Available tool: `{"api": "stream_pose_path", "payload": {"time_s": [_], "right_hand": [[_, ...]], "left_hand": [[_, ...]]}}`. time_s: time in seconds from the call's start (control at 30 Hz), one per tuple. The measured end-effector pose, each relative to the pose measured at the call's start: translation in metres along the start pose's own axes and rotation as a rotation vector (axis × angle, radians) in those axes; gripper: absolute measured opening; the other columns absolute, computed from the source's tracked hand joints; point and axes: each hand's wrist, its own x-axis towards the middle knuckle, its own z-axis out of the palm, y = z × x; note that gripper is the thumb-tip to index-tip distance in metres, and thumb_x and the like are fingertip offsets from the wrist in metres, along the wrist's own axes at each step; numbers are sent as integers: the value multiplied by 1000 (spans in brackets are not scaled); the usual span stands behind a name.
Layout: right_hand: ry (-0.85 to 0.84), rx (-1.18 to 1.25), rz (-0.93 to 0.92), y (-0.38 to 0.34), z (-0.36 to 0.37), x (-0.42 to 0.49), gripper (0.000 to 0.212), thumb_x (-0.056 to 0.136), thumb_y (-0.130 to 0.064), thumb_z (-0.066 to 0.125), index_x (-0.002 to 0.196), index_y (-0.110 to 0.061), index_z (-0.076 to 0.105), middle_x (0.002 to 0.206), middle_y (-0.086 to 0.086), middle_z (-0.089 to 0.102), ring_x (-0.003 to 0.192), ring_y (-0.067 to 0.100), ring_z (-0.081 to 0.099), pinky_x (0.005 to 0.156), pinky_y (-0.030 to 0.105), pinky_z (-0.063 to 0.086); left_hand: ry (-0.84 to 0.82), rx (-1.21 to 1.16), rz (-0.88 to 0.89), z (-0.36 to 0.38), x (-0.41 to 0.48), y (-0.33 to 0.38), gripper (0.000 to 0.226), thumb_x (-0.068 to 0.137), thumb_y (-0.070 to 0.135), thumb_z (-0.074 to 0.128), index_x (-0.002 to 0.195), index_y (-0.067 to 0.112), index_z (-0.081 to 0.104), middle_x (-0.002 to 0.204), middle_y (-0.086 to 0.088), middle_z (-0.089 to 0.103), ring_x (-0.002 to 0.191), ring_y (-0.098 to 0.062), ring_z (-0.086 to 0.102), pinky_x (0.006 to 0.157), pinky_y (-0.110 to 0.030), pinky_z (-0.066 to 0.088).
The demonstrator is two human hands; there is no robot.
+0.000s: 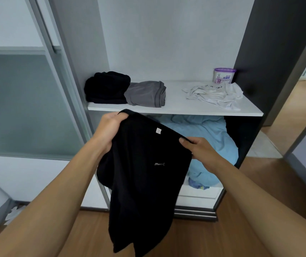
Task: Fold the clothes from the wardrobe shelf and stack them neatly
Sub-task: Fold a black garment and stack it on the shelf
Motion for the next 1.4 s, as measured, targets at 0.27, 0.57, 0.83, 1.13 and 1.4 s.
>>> {"api": "stream_pose_path", "payload": {"time_s": [0.27,0.57,0.83,1.13,1.4], "right_hand": [[-105,-11,20,-17,15,-5,49,91,-60,58,102,-17,78,101,11,77,96,25,74,88,34,56],[-189,-191,-134,-43,-13,-6,4,97,-5,60,99,-4,63,85,8,57,83,21,54,75,29,43],[210,-679,-373,-49,-29,10,17,97,-25,61,90,-14,50,79,4,58,71,18,52,68,37,43],[412,-495,29,-33,-13,7,45,93,-43,59,57,-18,52,57,-3,56,62,19,60,59,32,40],[226,-83,63,-20,42,-20,24,100,-31,56,82,-16,60,65,3,63,41,12,60,39,21,43]], "left_hand": [[98,3,-43,-27,3,-24,23,85,32,65,83,11,73,80,-11,74,76,-25,73,71,-37,57],[124,355,125,-48,11,-45,31,100,32,58,76,19,72,73,5,69,68,-8,63,68,-28,50],[35,376,200,-29,7,-41,37,103,32,52,70,30,68,61,18,64,56,4,58,53,-8,42],[-120,289,-46,11,-2,-38,51,98,43,57,95,-6,69,80,-13,71,75,-28,69,77,-34,49],[-265,382,33,69,-21,-51,47,101,44,53,75,6,63,71,-4,62,64,-15,59,64,-31,41]]}}
